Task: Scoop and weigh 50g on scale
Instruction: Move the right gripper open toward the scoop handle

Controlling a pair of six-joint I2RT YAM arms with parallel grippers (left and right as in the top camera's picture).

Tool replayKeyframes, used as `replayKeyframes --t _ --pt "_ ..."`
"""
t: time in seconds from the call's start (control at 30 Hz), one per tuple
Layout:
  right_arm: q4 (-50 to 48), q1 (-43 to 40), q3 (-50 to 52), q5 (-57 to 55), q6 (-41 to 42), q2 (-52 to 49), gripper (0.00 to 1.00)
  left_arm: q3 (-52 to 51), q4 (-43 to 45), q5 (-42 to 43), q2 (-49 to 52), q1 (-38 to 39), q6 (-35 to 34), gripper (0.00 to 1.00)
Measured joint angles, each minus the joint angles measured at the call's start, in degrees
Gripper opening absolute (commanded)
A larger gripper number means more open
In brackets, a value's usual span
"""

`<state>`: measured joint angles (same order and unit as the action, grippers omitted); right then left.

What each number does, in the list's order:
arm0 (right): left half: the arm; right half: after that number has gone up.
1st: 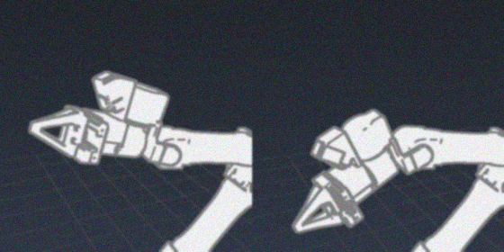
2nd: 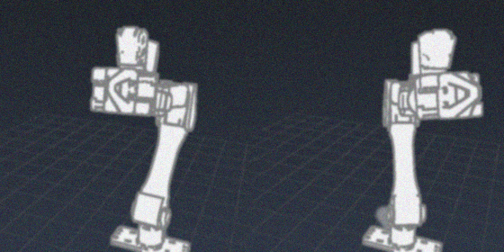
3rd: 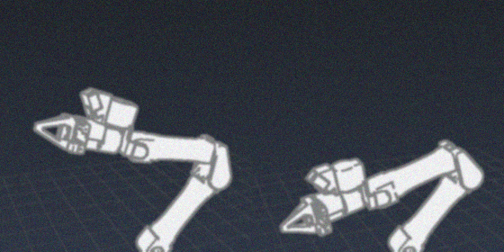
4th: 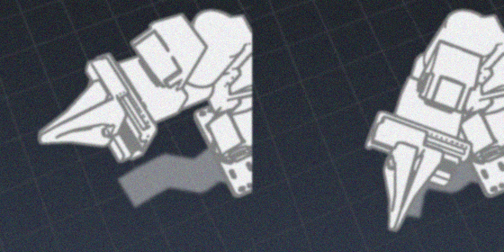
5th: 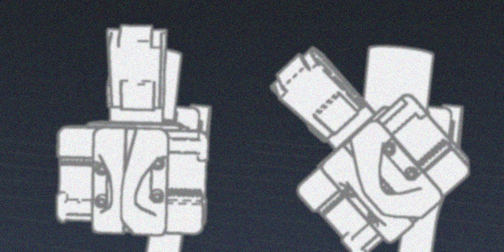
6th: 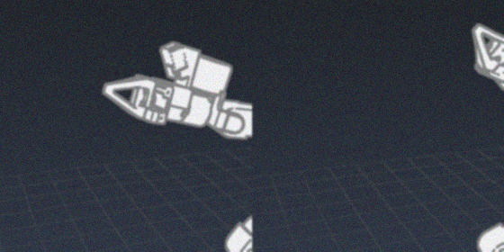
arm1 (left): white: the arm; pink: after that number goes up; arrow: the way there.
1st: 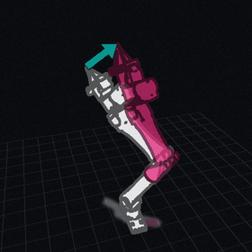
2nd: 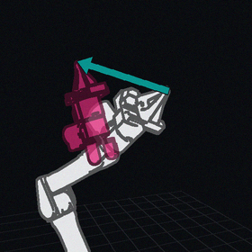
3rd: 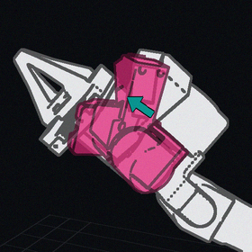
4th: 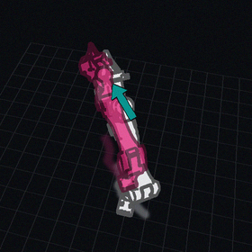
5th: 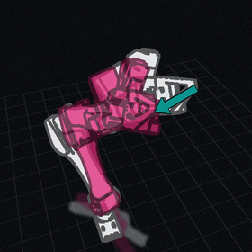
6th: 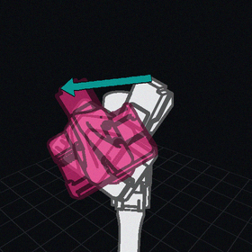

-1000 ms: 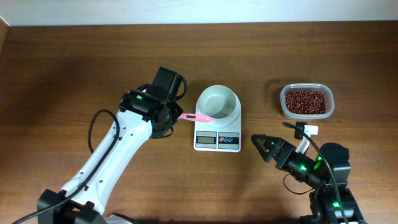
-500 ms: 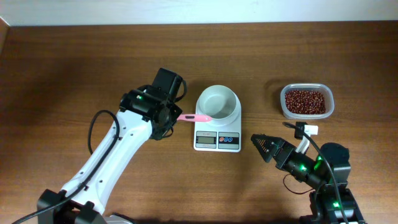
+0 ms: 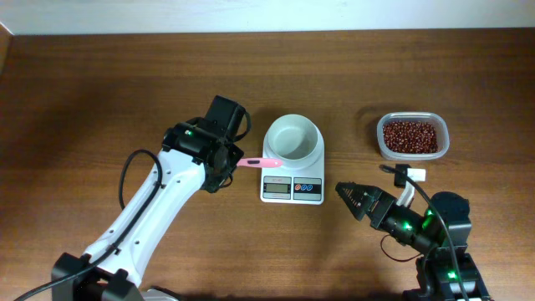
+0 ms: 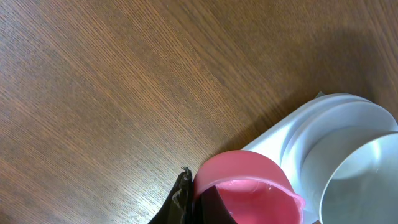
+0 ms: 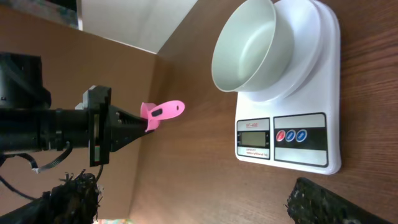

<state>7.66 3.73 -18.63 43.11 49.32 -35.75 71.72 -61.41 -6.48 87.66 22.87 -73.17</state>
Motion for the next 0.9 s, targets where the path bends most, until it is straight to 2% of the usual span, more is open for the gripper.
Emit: replayKeyframes --t 0.9 --pt "0.00 0.00 0.00 2.91 7.21 0.00 0.99 0.00 -1.55 5.22 0.00 0.07 0.00 0.00"
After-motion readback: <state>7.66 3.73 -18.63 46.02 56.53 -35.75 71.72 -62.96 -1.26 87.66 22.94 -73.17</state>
